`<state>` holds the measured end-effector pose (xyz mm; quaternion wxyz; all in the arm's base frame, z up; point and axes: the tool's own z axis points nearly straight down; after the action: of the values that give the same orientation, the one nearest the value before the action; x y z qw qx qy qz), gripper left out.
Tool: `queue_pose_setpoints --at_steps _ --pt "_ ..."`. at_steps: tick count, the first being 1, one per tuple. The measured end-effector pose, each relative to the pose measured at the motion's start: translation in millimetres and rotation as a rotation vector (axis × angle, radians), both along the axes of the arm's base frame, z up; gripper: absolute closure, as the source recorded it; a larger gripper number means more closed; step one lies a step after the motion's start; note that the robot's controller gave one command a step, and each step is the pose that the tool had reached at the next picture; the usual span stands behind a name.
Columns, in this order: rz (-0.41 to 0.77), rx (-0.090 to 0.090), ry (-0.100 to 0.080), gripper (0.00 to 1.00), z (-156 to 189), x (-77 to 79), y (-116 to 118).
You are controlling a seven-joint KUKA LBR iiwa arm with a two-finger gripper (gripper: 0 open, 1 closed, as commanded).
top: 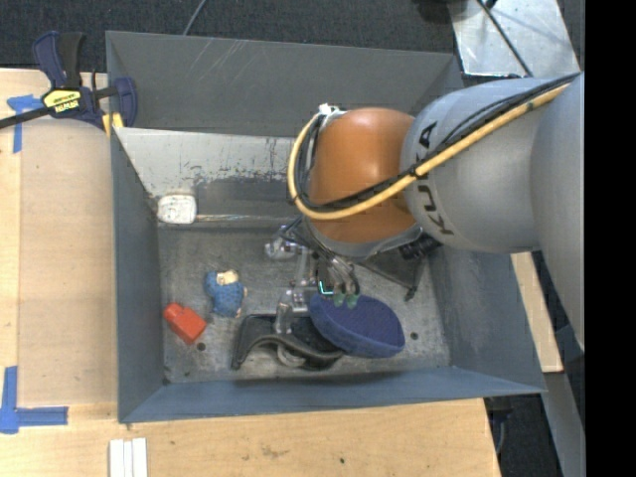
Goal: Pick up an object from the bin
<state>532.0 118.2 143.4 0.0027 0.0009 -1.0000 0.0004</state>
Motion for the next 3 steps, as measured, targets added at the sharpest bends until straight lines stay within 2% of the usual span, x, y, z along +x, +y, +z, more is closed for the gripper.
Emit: queue_pose_setpoints --at_steps 1,2,3 --pt "0.118 0.007 -0.029 0.0 -24 0.1 -12" --pt "0.264 0.001 -0.029 0.0 -29 -6.6 -25" --pt "0.321 -0.001 -0.038 0.0 -29 -9.3 -20"
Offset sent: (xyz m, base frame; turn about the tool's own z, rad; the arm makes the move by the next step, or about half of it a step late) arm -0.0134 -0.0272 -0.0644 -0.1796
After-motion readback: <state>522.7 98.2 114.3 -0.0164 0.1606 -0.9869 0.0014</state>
